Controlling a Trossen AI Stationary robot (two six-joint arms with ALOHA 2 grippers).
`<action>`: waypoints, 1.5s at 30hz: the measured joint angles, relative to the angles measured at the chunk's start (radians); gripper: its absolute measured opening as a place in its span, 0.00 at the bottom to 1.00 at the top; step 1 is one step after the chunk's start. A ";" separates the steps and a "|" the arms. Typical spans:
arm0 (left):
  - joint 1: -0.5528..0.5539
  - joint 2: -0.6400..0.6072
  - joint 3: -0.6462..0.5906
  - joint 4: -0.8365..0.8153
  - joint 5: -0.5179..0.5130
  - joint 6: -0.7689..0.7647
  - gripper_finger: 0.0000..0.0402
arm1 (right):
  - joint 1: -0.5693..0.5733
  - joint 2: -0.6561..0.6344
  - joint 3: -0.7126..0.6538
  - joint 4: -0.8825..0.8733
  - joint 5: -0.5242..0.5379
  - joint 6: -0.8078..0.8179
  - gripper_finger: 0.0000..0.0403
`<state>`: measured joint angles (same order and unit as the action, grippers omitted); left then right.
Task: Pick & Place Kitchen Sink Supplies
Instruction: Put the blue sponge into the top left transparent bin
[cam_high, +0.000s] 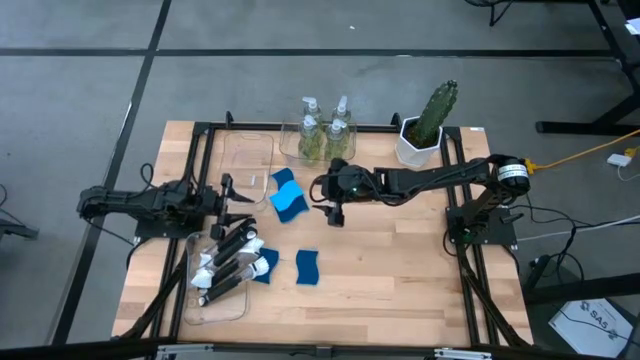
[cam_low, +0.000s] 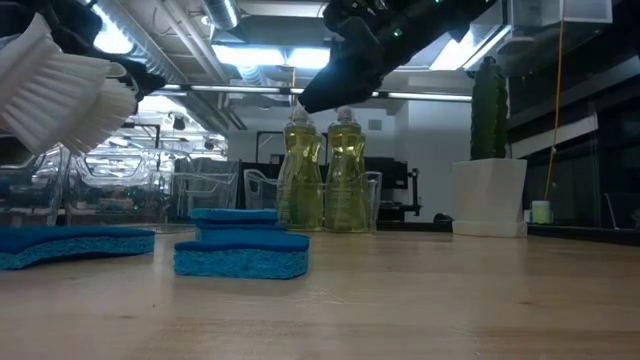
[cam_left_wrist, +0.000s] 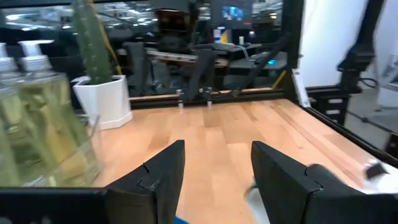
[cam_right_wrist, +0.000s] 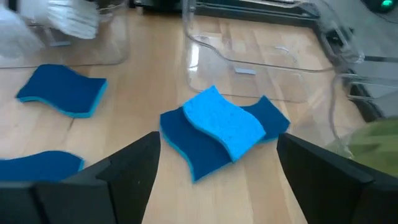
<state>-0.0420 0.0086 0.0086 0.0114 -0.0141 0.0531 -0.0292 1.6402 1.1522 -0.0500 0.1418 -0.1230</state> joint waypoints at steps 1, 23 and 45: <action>0.016 0.000 0.000 0.000 0.004 -0.003 0.45 | 0.000 0.000 0.000 0.000 -0.014 -0.010 0.80; 0.070 0.000 0.000 0.013 0.067 -0.053 0.45 | -0.034 0.328 0.012 0.464 -0.030 -0.188 0.80; 0.070 0.000 0.004 0.098 -0.259 -0.119 0.45 | -0.130 0.460 0.143 0.243 -0.032 0.050 0.66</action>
<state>0.0280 0.0085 0.0124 0.1094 -0.2729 -0.0658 -0.1587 2.0998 1.2957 0.1928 0.1097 -0.0735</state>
